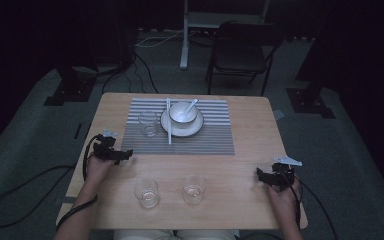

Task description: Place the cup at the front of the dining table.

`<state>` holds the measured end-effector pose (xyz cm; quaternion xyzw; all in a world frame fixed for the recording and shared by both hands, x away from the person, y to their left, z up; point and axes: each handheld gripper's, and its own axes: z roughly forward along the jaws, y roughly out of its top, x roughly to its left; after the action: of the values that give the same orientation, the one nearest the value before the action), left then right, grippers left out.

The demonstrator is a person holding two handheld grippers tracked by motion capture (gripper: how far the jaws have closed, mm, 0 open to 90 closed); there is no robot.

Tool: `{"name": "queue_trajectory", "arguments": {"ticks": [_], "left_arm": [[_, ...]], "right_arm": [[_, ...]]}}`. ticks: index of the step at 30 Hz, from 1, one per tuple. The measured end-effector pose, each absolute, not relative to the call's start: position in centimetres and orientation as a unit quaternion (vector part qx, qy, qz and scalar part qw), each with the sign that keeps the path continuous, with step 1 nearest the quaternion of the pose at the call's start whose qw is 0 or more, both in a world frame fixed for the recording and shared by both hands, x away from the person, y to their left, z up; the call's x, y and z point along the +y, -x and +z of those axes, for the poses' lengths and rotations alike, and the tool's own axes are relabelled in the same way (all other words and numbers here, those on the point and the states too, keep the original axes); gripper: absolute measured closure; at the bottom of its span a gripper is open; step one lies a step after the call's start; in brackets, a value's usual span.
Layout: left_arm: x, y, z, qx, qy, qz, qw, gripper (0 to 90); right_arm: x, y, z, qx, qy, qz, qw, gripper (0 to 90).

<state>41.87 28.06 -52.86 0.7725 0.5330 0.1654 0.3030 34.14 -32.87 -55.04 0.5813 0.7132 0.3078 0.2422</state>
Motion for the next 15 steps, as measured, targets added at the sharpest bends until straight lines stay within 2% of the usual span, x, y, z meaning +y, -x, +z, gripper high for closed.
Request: {"name": "queue_trajectory", "arguments": {"ticks": [5, 15], "left_arm": [[29.5, -41.1, -52.9, 0.539, -0.769, 0.171, 0.297, 0.0], [32.0, -38.9, -52.2, 0.544, -0.749, 0.194, 0.324, 0.0]], "right_arm": [[-32.9, -34.1, -55.0, 0.713, -0.581, 0.308, 0.242, 11.9], [-32.9, -34.1, -55.0, 0.713, -0.581, 0.308, 0.242, 11.9]]}}
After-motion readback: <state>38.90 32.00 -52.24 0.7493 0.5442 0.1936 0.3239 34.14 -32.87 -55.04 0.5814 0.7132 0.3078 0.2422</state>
